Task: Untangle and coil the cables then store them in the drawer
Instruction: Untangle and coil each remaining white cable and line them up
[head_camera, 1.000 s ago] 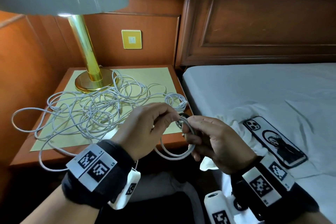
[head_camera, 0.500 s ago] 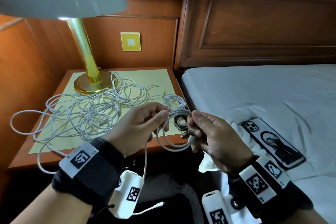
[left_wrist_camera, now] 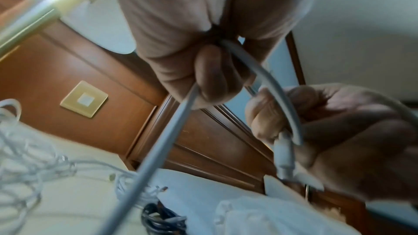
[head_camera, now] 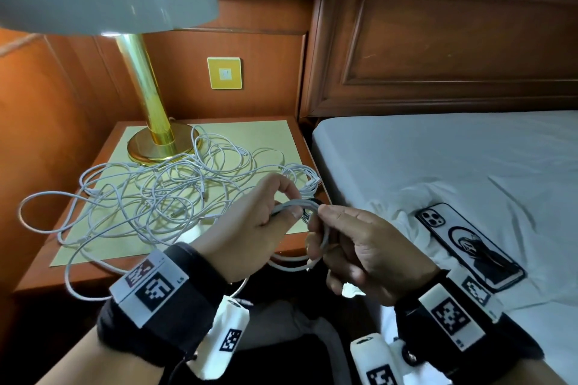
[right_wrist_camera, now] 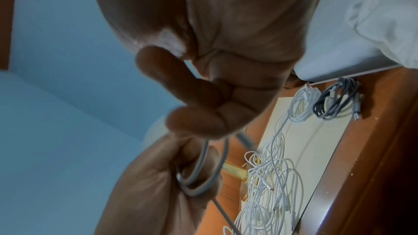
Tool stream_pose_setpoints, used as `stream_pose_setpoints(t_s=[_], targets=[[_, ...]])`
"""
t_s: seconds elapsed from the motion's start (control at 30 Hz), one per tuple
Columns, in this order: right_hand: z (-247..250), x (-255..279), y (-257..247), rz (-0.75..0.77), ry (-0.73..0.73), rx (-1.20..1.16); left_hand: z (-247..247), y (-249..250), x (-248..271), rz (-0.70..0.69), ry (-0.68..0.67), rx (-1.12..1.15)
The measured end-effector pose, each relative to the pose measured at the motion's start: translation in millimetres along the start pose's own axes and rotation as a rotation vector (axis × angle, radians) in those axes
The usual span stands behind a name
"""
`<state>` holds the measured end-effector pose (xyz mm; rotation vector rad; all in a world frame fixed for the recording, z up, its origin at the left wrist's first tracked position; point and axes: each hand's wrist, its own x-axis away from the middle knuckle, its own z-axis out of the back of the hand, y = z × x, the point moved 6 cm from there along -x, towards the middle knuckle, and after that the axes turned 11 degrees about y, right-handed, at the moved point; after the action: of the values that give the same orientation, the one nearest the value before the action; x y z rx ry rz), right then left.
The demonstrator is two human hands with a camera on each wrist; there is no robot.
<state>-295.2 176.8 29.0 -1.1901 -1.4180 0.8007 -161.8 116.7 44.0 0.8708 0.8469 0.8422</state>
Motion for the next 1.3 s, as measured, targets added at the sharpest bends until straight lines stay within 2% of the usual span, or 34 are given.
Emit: stream_pose_setpoints(t_s=[0.07,0.13,0.23,0.27,0.33,0.4,0.47,0.6,0.67,0.77,0.87,0.97,1.03,1.13,1.3], targets=[[4,1,1,-0.028,0.009,0.001,-2,1,2,-0.043,-0.04,-0.114],[5,1,0,-0.035,0.018,-0.025,-3,5,3,-0.057,-0.053,-0.064],[12,-1,-7,-0.032,0.072,-0.216,4,-3,1,0.092,-0.051,0.194],[17,-2,-12,-0.026,0.094,-0.304,8,-8,0,0.136,-0.065,0.224],[33,-3,-24,0.004,0.147,-0.447,20,-18,-3,0.128,-0.063,0.132],[50,-2,-32,0.033,0.197,-0.485,37,-27,-7,0.094,0.016,0.036],[60,-1,-34,0.042,0.22,-0.453,56,-36,-11,0.095,0.16,0.014],[55,0,-31,0.059,0.185,-0.398,80,-39,-15,0.018,0.467,-0.14],[49,0,-31,0.082,0.161,-0.403,77,-31,-13,-0.049,0.522,-0.27],[43,0,-31,0.166,0.166,-0.36,60,-17,-8,-0.183,0.471,-0.42],[40,2,-35,0.334,0.201,-0.249,32,-9,-3,-0.279,0.281,-0.524],[36,7,-37,0.51,0.267,0.071,1,1,7,-0.337,0.066,-0.463],[32,9,-35,0.553,0.307,0.314,-6,13,9,-0.43,0.008,-0.383],[25,7,-26,0.521,0.3,0.509,0,23,7,-0.467,0.044,-0.277],[14,-2,-11,0.363,0.176,0.424,15,19,5,-0.36,0.23,-0.138]])
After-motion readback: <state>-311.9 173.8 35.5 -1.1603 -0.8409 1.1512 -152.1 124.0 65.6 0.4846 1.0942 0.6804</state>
